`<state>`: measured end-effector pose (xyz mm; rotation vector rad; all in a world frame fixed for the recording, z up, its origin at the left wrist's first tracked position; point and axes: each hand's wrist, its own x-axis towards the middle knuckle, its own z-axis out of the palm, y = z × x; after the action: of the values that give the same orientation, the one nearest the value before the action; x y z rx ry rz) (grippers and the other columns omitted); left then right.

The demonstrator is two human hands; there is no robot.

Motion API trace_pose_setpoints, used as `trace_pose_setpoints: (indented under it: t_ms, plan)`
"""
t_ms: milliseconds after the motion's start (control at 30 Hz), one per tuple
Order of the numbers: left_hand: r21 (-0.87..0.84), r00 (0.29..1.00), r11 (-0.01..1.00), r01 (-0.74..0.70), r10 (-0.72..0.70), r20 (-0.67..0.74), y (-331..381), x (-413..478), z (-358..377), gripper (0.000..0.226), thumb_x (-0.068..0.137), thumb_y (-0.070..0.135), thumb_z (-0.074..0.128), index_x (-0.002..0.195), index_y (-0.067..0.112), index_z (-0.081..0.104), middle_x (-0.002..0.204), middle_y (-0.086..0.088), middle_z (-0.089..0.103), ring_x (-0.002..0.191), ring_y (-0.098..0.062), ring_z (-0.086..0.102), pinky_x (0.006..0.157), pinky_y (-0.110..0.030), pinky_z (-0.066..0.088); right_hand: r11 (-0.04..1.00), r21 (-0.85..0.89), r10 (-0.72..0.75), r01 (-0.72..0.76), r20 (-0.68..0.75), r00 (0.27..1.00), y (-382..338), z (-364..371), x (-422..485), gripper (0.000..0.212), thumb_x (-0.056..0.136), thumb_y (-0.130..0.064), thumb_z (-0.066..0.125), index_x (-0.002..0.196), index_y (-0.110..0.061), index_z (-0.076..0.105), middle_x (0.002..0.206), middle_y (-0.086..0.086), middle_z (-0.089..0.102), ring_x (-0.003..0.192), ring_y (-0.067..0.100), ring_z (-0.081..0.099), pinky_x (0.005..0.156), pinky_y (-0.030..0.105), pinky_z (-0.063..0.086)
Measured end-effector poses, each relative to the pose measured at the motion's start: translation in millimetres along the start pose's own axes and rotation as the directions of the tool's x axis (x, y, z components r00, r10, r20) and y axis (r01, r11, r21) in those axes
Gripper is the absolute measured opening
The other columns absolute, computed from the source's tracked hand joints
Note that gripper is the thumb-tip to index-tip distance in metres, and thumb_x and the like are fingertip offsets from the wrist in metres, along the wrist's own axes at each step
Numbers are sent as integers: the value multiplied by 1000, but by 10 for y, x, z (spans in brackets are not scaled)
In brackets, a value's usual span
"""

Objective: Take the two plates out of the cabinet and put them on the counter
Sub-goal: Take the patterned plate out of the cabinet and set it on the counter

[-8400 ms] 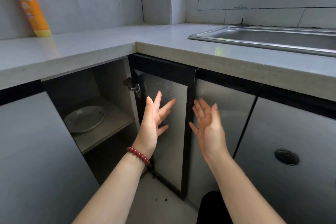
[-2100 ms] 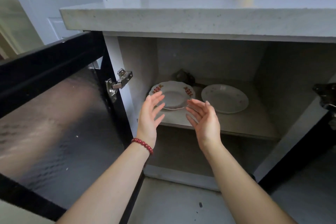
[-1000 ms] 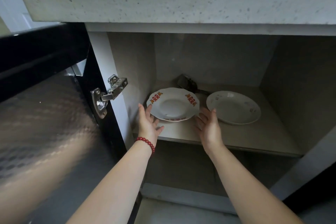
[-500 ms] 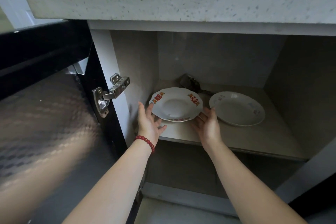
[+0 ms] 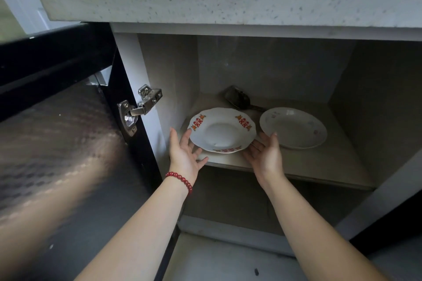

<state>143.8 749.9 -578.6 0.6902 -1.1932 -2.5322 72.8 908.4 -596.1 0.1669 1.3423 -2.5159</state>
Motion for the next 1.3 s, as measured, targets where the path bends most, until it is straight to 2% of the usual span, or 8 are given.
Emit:
trace_pose_setpoints:
  t_ms: [100,267,400,633,833,1000,1100,1300]
  plan:
    - [7,1000,1000,9,-9,2,-66,-126,-46,75,79,74,23,135,29,45,145,-6,42,134,-33,35,107,-56,25,1000,-5,10,-10,-9,1000,13,-90,-65,38,95,-52,30,107,-27,57,112,0,61,120,25,51,100,43,38]
    - [124,998,992,0,8,-63,-50,-114,-44,71,83,71,21,137,28,41,149,-4,36,138,-29,31,108,-57,22,997,-72,-3,0,-42,999,14,-109,-61,51,96,-50,28,132,-18,48,116,0,60,124,25,50,92,37,39]
    - [138,998,990,28,-20,-60,72,-11,22,73,83,71,20,139,27,37,146,-3,43,135,-30,35,109,-56,20,999,-22,32,-33,-55,998,-71,-25,-48,54,97,-49,29,139,-16,39,137,9,52,125,26,48,92,37,40]
    - [178,995,982,59,-43,-89,24,-117,-52,75,82,72,21,138,25,38,147,-9,39,138,-31,29,109,-57,19,995,-88,30,-39,-105,994,-127,-141,-74,52,97,-49,29,136,-18,42,132,11,55,120,28,52,89,41,41]
    - [197,994,979,57,-36,-106,146,51,42,75,82,72,21,142,27,32,149,-7,38,138,-30,31,110,-55,19,988,-143,42,-58,-109,993,-189,-52,9,53,97,-48,27,141,-19,37,139,8,51,124,27,49,91,39,39]
    - [203,989,977,68,-40,-139,122,125,-43,79,78,76,24,137,26,41,144,-8,44,134,-30,36,106,-53,26,979,-194,37,-63,-134,990,-155,-167,0,52,98,-47,25,137,-17,42,133,9,55,111,24,55,91,41,41]
    - [194,986,978,79,-49,-156,71,131,-78,77,79,75,24,137,26,41,146,-6,41,136,-30,33,106,-54,25,976,-204,52,-81,-143,988,-172,-174,40,52,98,-48,24,137,-19,42,135,8,54,118,27,53,98,46,40]
    - [173,988,979,105,-83,-128,146,248,29,76,79,75,25,140,30,36,147,-5,41,131,-30,40,102,-54,31,976,-198,68,-96,-142,987,-219,-97,78,53,97,-48,26,141,-19,37,139,7,50,121,27,50,95,42,39]
